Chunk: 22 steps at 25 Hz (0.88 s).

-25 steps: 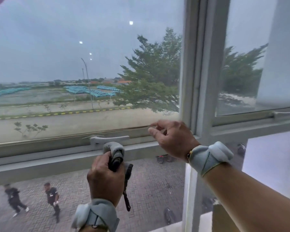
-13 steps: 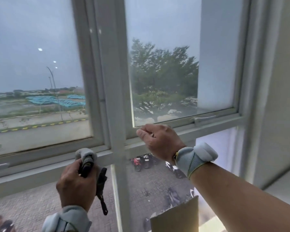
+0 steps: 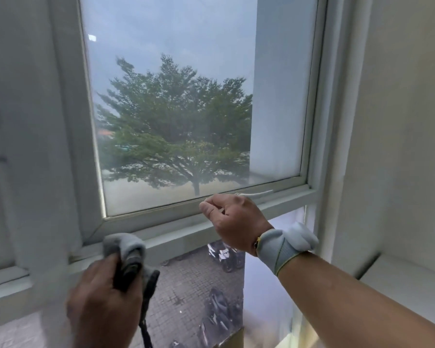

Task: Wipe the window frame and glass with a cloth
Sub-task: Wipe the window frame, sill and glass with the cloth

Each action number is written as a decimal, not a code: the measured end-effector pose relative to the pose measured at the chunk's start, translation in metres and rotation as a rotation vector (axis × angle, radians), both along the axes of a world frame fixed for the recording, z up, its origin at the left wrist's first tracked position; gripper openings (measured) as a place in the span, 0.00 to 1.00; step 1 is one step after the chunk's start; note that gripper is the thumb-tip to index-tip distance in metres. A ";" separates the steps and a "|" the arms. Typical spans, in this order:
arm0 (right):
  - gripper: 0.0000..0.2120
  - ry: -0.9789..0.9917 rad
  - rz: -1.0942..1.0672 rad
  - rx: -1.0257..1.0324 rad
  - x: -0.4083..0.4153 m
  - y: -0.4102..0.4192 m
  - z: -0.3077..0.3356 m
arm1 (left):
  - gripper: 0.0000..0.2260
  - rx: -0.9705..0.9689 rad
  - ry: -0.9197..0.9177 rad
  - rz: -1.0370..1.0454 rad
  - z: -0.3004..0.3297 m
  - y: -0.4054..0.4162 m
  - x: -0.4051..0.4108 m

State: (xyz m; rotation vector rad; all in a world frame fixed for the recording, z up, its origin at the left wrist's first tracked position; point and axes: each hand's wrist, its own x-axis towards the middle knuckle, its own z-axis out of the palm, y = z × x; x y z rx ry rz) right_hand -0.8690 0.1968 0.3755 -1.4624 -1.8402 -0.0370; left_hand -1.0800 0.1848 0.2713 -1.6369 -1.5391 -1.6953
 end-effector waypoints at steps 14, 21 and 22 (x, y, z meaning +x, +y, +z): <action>0.25 0.031 0.056 0.086 0.146 0.093 0.013 | 0.17 -0.061 -0.012 -0.268 0.006 0.062 0.176; 0.26 0.049 0.202 0.129 0.245 0.110 0.024 | 0.13 -0.084 -0.044 -0.188 0.008 0.088 0.280; 0.25 0.060 0.202 0.126 0.263 0.111 0.025 | 0.12 -0.086 -0.049 -0.178 0.009 0.091 0.296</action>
